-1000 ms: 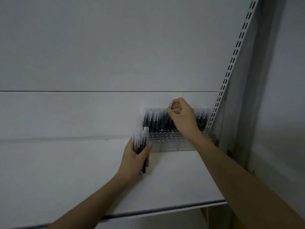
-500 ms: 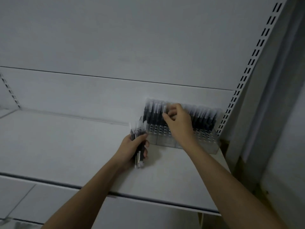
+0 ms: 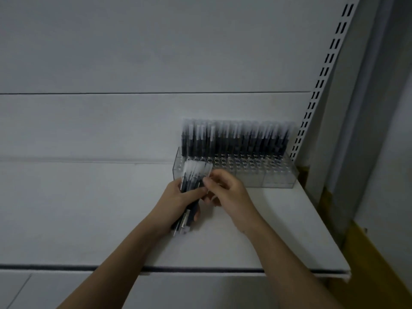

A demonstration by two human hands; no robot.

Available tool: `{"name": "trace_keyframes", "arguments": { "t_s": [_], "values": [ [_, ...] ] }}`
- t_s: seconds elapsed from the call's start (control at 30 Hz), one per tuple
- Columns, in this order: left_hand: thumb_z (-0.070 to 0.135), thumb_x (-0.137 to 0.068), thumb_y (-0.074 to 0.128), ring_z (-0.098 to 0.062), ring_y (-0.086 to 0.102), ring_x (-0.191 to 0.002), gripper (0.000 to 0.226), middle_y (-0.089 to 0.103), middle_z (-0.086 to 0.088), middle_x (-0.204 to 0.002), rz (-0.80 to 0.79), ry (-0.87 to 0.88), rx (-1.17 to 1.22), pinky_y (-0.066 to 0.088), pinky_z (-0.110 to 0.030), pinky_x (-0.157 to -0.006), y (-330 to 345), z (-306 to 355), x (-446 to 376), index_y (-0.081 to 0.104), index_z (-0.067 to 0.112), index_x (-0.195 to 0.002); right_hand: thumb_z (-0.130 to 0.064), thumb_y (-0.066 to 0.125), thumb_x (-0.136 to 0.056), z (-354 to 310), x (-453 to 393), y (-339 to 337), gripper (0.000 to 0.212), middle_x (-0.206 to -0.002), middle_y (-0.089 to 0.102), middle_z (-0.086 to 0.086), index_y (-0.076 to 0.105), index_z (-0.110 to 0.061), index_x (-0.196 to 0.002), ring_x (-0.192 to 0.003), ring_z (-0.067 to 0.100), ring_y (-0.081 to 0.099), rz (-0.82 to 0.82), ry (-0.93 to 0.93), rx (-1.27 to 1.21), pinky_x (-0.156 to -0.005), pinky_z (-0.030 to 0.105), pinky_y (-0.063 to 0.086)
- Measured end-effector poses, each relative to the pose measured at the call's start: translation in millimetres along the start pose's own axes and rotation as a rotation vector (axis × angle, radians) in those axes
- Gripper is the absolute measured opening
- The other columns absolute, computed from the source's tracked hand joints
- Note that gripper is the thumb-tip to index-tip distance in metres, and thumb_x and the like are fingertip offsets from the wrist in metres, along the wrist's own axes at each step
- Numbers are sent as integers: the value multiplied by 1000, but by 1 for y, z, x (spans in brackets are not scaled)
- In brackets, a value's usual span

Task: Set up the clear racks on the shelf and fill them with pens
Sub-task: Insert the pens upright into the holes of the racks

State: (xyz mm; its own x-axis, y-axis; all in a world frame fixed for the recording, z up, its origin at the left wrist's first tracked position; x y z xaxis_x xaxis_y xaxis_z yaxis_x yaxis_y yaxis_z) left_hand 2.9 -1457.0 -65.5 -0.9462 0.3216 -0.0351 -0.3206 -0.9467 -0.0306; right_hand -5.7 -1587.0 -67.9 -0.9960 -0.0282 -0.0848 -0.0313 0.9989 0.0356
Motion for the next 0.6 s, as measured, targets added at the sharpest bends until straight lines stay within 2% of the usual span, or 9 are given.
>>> {"name": "trace_keyframes", "arguments": {
  "t_s": [0.17, 0.3, 0.37, 0.47, 0.6],
  "values": [
    [8, -91, 65, -24, 54, -43, 10, 66, -12, -67, -4, 27, -28, 43, -27, -41, 4, 3, 5, 62, 0, -87, -21, 68, -92, 4, 1, -9, 3, -83, 71, 3, 71, -21, -91, -73, 18, 66, 47, 9, -28, -65, 30, 50],
    [9, -92, 64, -26, 56, -49, 6, 71, -15, -83, -25, 38, -35, 46, -29, -44, 3, 4, 7, 63, 3, -93, -14, 67, -92, 4, -3, -14, 8, -81, 68, 12, 70, -17, -85, -72, 27, 64, 108, -3, -142, -66, 39, 50],
    [10, -92, 65, -26, 56, -49, 9, 69, -18, -82, -32, 40, -23, 45, -28, -43, 2, 3, 7, 62, 1, -94, -6, 65, -93, 2, -2, -13, 4, -80, 68, 13, 66, -9, -91, -68, 29, 63, 99, -13, -188, -62, 37, 52],
    [13, -94, 64, -26, 56, -51, 11, 71, -18, -84, -53, 60, 8, 46, -29, -43, 3, 5, 7, 63, 4, -100, 0, 64, -91, -4, 0, -7, 8, -84, 71, 9, 64, -5, -98, -69, 25, 65, 73, -32, -210, -60, 32, 54],
    [18, -98, 58, -24, 57, -53, 21, 73, -16, -90, -15, 68, 61, 47, -27, -46, 1, 5, 5, 60, 4, -114, -4, 67, -91, -23, -8, -17, 13, -92, 74, 8, 63, -6, -103, -83, 22, 71, 152, -89, -131, -78, 40, 59]
  ]
}}
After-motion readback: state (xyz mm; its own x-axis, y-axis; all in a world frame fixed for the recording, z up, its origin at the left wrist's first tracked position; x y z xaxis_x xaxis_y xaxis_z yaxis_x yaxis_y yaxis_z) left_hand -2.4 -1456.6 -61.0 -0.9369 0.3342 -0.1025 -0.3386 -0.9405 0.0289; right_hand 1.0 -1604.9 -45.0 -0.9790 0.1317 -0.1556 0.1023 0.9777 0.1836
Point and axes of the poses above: each hand's wrist, its own x-axis away from the middle knuckle, its own y-axis out of the palm, z = x × y, the point moved 7 cm from there along -x, towards the middle knuckle
